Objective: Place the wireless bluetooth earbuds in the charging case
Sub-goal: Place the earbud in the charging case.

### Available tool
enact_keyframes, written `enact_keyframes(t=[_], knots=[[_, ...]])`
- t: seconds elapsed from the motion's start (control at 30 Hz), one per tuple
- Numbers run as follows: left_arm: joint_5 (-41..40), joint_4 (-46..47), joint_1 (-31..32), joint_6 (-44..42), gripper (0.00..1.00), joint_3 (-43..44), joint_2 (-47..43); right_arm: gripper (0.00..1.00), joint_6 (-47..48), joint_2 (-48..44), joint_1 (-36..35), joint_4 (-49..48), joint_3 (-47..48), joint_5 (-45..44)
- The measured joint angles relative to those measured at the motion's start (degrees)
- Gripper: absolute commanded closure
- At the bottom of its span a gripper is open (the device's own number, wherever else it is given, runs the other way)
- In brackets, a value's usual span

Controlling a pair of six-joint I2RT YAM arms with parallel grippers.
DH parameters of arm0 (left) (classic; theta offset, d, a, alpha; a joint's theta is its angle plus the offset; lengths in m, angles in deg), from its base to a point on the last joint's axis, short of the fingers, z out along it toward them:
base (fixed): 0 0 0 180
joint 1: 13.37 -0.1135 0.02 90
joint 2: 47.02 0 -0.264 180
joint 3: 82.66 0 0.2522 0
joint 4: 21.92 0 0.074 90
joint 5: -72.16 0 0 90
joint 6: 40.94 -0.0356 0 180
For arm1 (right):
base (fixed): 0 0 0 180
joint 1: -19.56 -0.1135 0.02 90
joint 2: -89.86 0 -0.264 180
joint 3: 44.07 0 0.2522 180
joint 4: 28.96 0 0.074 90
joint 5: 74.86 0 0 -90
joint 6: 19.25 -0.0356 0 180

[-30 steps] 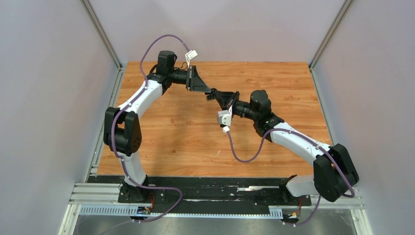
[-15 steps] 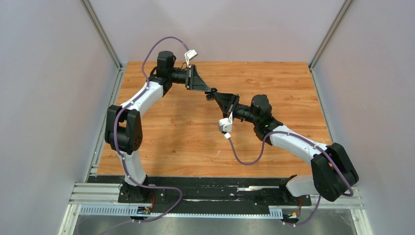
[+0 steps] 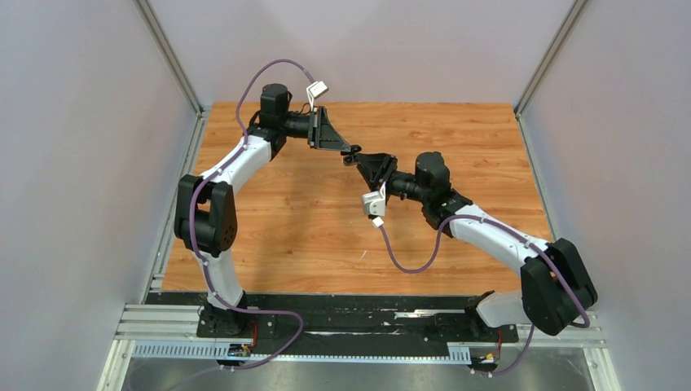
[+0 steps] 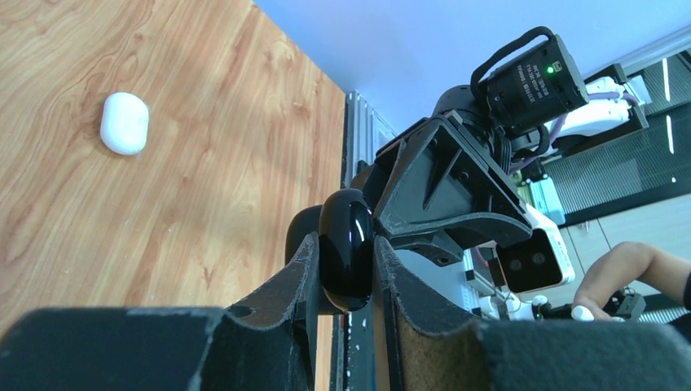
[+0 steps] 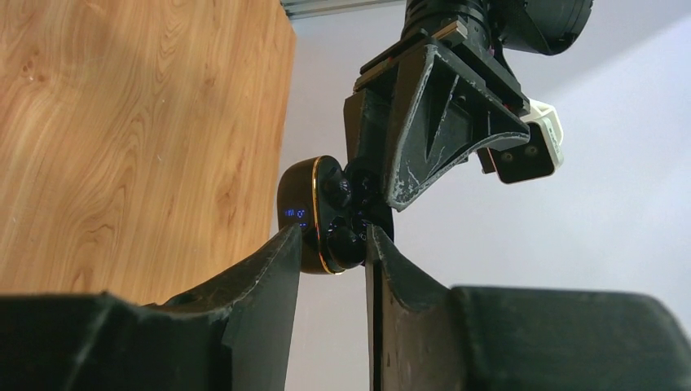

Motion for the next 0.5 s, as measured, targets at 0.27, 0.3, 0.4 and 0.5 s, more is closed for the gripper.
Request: enact_keyframes(t=[0.27,0.3,0.4,0.5], knots=[[0.4,0.6,-0.1,0.1,1.00,0.0,0.0,0.45,-5.2,0.9,0.0,5.7,4.9,-0.3],[0.5,0.5,-0.1,0.0,1.00,0.0,0.0,0.42,-6.3,1.0,0.0,6.9,5.8,-0.3],[0.6,0.3,-0.1,-0.3,1.00,0.0,0.0,0.33,-10.1,1.1,0.0,9.4,8.2,-0.2],[0.6,0.1,-0.1,-0.8,1.00,0.0,0.0,0.28,-15.4,1.2,0.0,13.3,12.1,0.3]])
